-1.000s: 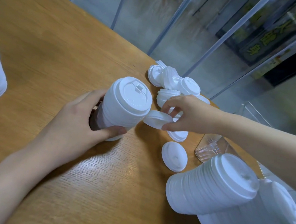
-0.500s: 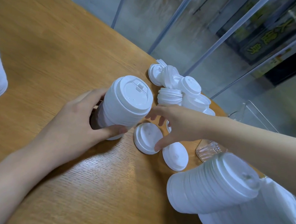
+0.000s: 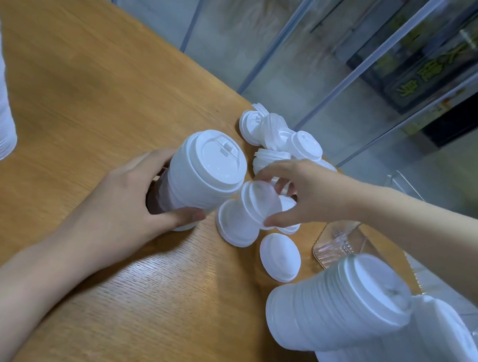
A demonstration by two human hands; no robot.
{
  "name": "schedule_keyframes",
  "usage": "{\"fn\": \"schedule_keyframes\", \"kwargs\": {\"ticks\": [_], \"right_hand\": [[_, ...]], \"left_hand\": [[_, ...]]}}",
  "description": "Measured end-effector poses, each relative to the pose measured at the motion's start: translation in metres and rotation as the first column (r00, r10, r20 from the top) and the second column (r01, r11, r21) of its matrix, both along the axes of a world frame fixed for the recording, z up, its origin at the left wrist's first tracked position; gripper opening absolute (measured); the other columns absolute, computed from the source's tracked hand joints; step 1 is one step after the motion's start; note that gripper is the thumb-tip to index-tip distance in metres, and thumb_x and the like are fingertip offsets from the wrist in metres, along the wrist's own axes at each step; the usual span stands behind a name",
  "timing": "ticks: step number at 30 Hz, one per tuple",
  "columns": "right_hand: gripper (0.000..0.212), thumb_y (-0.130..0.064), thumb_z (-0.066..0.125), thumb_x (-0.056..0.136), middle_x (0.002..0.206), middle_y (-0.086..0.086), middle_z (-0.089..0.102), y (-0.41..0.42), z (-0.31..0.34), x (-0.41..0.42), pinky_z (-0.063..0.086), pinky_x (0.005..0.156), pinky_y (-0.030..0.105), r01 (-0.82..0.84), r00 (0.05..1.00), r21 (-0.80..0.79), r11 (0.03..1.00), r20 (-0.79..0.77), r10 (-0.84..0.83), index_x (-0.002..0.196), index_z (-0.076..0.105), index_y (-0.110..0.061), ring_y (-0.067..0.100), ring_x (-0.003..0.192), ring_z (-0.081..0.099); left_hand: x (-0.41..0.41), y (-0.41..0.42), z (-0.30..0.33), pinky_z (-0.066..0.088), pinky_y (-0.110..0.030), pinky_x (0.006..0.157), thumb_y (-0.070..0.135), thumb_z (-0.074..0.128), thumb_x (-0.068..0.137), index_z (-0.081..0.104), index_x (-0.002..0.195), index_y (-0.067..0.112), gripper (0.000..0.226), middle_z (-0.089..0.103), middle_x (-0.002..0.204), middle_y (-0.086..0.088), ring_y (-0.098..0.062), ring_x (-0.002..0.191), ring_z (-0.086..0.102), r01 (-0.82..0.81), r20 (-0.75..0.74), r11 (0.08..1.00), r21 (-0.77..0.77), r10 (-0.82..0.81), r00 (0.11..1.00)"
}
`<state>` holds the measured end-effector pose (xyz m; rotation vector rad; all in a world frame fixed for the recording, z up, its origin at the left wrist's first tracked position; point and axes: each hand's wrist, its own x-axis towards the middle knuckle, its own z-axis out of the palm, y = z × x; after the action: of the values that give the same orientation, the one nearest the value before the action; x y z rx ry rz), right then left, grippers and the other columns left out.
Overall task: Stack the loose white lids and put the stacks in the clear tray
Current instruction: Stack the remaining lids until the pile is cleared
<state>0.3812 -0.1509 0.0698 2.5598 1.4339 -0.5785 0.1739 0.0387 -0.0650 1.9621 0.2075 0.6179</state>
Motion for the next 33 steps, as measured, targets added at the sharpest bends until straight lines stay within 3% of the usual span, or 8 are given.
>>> {"fn": "schedule_keyframes", "kwargs": {"ticks": [5,9,12,17,28,33], "right_hand": [[0.064,-0.051,0.087,0.072,0.109,-0.033,0.059,-0.004,0.043,-0.009,0.054,0.089,0.023,0.079,0.997,0.123,0.989,0.01,-0.081,0.129,0.06,-0.04,-0.013,0.1,0.058],[0.063,-0.054,0.085,0.074,0.12,-0.026,0.064,0.009,0.077,-0.033,0.056,0.094,0.03,0.028,1.0,0.249,0.968,0.004,-0.03,0.13,0.061,-0.038,-0.001,0.108,0.063],[0.065,-0.059,0.08,0.074,0.122,-0.024,0.064,0.026,0.088,-0.053,0.055,0.094,0.027,-0.038,0.999,0.289,0.957,-0.02,0.046,0.131,0.061,-0.037,0.0,0.111,0.063],[0.068,-0.058,0.08,0.076,0.126,-0.02,0.062,0.051,0.083,-0.064,0.056,0.092,0.029,-0.128,0.991,0.191,0.973,-0.001,0.13,0.137,0.061,-0.032,0.003,0.112,0.062],[0.073,-0.064,0.075,0.079,0.124,-0.021,0.058,0.069,0.063,-0.069,0.053,0.089,0.027,-0.2,0.976,0.056,0.978,0.096,0.194,0.142,0.055,-0.033,0.003,0.102,0.06],[0.076,-0.067,0.066,0.081,0.13,-0.019,0.057,0.072,0.059,-0.072,0.055,0.09,0.03,-0.228,0.966,0.032,0.973,0.132,0.222,0.146,0.051,-0.032,0.005,0.104,0.061]], "left_hand": [[0.002,0.0,-0.002,0.036,-0.002,0.085,0.072,0.073,0.062,0.05,0.129,0.055,0.073,0.057,0.116,0.034,0.013,0.107,0.053,0.003,-0.003,1.0,0.0,-0.003,1.0],[0.001,0.0,-0.004,0.036,-0.002,0.083,0.059,0.082,0.066,0.048,0.127,0.058,0.069,0.056,0.112,0.036,0.012,0.106,0.054,-0.004,0.0,1.0,0.002,0.004,1.0],[-0.001,0.0,-0.003,0.038,-0.006,0.084,0.066,0.079,0.065,0.047,0.125,0.062,0.068,0.057,0.113,0.034,0.011,0.106,0.054,0.001,0.001,1.0,-0.007,-0.001,1.0],[-0.002,0.0,-0.004,0.045,-0.018,0.087,0.071,0.076,0.064,0.051,0.13,0.057,0.072,0.058,0.114,0.032,0.006,0.107,0.056,0.001,0.005,1.0,-0.023,-0.001,1.0],[-0.001,0.002,-0.004,0.046,-0.018,0.086,0.062,0.084,0.066,0.055,0.131,0.049,0.073,0.058,0.112,0.03,0.006,0.105,0.057,0.0,-0.023,0.999,-0.034,-0.001,1.0],[0.0,0.004,-0.005,0.052,-0.031,0.093,0.07,0.081,0.065,0.054,0.133,0.047,0.077,0.061,0.115,0.026,0.002,0.108,0.059,0.016,-0.01,0.999,-0.042,-0.016,1.0]]}}
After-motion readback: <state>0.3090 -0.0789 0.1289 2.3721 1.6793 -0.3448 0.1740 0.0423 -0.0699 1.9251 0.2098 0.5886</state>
